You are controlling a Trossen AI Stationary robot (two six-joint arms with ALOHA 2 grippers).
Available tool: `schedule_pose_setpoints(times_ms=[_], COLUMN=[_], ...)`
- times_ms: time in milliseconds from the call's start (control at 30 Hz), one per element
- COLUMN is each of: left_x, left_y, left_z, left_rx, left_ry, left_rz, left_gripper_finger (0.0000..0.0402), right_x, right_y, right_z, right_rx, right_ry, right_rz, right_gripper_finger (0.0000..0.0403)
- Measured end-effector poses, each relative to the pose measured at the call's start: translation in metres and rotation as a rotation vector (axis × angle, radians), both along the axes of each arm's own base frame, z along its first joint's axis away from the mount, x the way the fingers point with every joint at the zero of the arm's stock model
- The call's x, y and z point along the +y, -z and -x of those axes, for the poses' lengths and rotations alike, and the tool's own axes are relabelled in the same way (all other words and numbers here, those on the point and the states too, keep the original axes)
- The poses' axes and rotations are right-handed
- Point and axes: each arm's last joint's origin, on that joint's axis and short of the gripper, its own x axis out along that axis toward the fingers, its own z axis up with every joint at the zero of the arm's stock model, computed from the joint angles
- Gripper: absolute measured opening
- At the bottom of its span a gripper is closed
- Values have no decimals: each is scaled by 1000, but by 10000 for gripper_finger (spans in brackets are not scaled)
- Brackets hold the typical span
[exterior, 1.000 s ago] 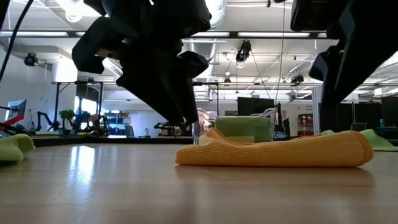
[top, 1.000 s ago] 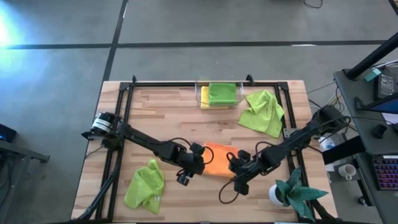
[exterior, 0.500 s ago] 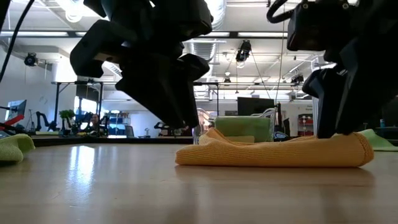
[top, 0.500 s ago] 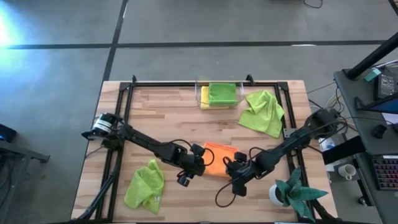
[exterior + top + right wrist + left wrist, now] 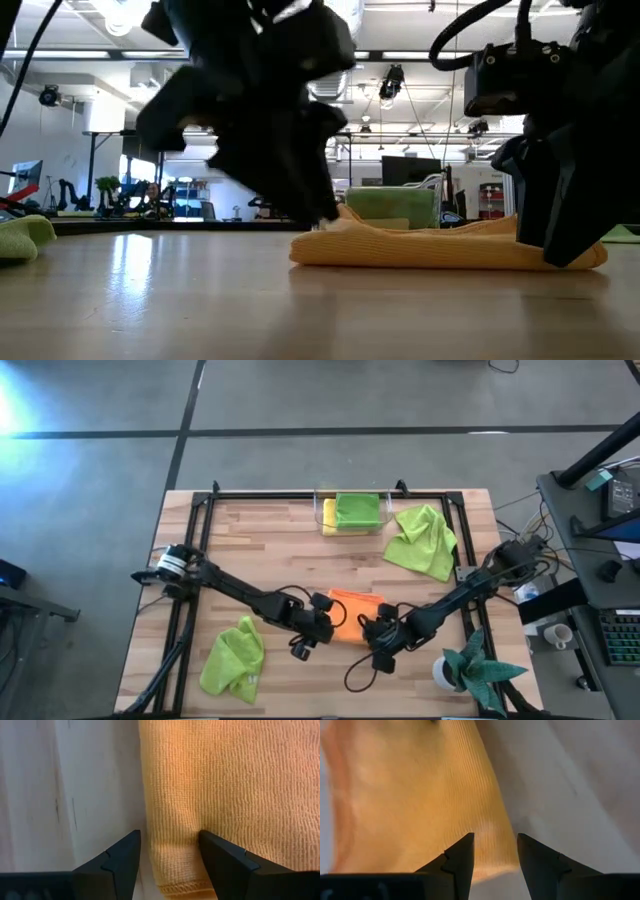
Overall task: Fold microfiber towels
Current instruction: Put the orange microfiber cloth into the transparent bin
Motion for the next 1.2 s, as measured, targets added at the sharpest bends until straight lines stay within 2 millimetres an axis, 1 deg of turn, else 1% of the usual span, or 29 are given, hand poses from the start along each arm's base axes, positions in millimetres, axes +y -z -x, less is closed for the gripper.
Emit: schedule_pose_setpoints(times_ms=[233,400,567,667,767,900,933,1133,1200], left_x=[-4,-4,-4,-4,-4,-3,-3,-3,-3], left_y=[22,28,31,32,34,34,35,35,34], left_z=[-6,-11,-12,-12,-13,-13,-13,-14,-15], left_rx=[43,30,26,22,20,16,12,-15,-16], left_ry=[-9,-36,-64,-70,-72,-79,-82,-79,-81], left_rz=[-36,-66,-68,-74,-78,-94,-102,-124,-126], left_gripper_finger=[135,135,134,123,86,17,10,4,3], right_x=[2,3,3,1,-1,-3,-3,-4,-4], right_y=[1,-1,0,1,2,3,3,3,2], right_z=[-4,-7,-7,-7,-6,-6,-5,-5,-6], right_rx=[0,-2,5,12,21,26,28,31,30], right_ry=[61,59,82,107,114,124,126,128,124], right_rz=[-25,-39,-43,-40,-34,-28,-28,-21,-21], right_gripper_finger=[201,201,201,192,167,122,110,30,16])
